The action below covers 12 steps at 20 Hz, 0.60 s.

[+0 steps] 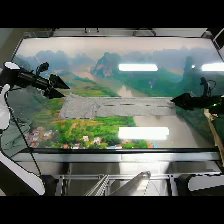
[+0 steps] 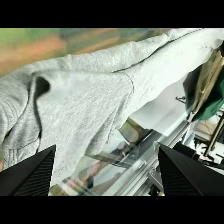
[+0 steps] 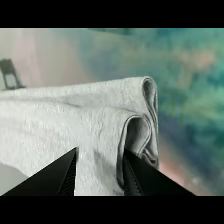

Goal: Fold the shirts.

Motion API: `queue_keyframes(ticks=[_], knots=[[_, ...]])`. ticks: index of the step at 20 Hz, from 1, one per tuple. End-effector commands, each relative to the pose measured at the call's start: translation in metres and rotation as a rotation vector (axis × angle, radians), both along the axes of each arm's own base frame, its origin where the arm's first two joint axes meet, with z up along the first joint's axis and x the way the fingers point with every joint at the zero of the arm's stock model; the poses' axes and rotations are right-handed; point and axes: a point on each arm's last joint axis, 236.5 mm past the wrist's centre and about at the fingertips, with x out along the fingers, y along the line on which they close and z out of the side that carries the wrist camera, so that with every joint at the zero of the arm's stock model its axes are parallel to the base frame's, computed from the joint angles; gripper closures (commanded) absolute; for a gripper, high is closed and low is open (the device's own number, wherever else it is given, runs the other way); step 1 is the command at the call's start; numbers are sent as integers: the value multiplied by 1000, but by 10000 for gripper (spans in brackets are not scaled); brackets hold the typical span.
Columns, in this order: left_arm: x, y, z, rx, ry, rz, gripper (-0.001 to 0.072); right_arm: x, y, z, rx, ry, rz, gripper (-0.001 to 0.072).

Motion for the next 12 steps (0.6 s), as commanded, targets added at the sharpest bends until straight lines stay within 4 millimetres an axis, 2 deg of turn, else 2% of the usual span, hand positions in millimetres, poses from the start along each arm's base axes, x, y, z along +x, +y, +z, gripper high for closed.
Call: queue_keyframes(ticks=[1, 2, 3, 4, 5, 6, 9, 11, 12], knots=[[9, 10, 25, 6, -26, -24, -2, -16, -35, 8, -132, 96, 46, 202], [14, 11, 35, 12, -48, -17, -1, -15, -53, 9, -178, 138, 3, 83], [19, 13, 42, 22, -77, -17, 43, -16, -62, 8, -189, 165, -24, 73], [20, 12, 47, 25, -80, -13, 199, -17, -61, 5, -175, 185, -37, 73], [19, 7, 48, 25, -80, -26, 433, -18, -55, -1, -151, 205, -27, 74], [15, -1, 49, 19, -76, -50, 703, -18, -43, -6, -111, 221, -11, 75], [11, -28, 49, 18, -76, -109, 697, -7, -5, -18, -23, 226, 39, 78], [8, -52, 46, 16, -77, -149, 698, -2, 23, -24, 15, 214, 87, 233], [4, -67, 41, 14, -66, -172, 698, -2, 33, -30, 14, 225, 108, 233]])
